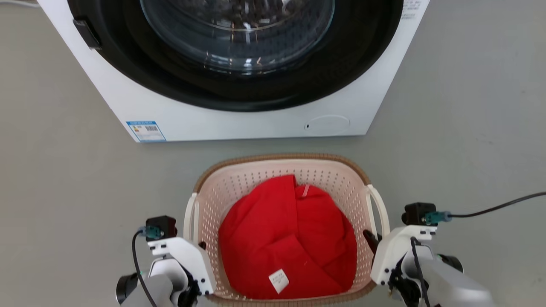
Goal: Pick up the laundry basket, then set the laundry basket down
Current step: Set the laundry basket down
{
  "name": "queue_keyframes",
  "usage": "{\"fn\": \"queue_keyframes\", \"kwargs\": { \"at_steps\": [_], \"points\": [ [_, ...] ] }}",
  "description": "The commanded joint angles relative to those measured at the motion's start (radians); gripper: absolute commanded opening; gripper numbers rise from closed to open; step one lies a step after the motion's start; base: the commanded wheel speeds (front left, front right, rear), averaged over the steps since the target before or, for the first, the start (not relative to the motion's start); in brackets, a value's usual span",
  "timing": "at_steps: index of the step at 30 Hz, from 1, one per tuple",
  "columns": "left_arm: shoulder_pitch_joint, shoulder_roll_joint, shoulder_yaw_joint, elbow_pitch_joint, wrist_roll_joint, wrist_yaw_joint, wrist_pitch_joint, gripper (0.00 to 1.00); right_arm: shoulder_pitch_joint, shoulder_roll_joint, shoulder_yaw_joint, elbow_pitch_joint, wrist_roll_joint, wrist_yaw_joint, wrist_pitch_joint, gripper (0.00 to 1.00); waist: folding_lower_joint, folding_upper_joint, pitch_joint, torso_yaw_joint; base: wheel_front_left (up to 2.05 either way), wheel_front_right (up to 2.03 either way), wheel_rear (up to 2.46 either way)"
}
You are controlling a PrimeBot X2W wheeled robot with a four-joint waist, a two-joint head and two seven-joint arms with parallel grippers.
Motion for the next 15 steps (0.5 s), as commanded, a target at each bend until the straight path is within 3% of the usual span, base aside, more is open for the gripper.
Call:
{"fn": "queue_keyframes", "kwargs": {
  "at_steps": [1,15],
  "points": [
    [-0.041,0.044,0.021,-0.014,0.004,0.002,-0.018,0.00,-0.015,-0.015,0.010,-0.014,0.012,0.009,-0.023,0.00,0.0000,0.0000,0.017,0.001,0.00,0.00,0.00],
    [-0.125,0.052,-0.002,-0.008,0.020,0.002,-0.063,0.00,-0.087,-0.018,0.025,-0.024,0.023,0.009,-0.055,0.00,0.0000,0.0000,0.140,0.010,0.00,0.00,0.00]
  ]
}}
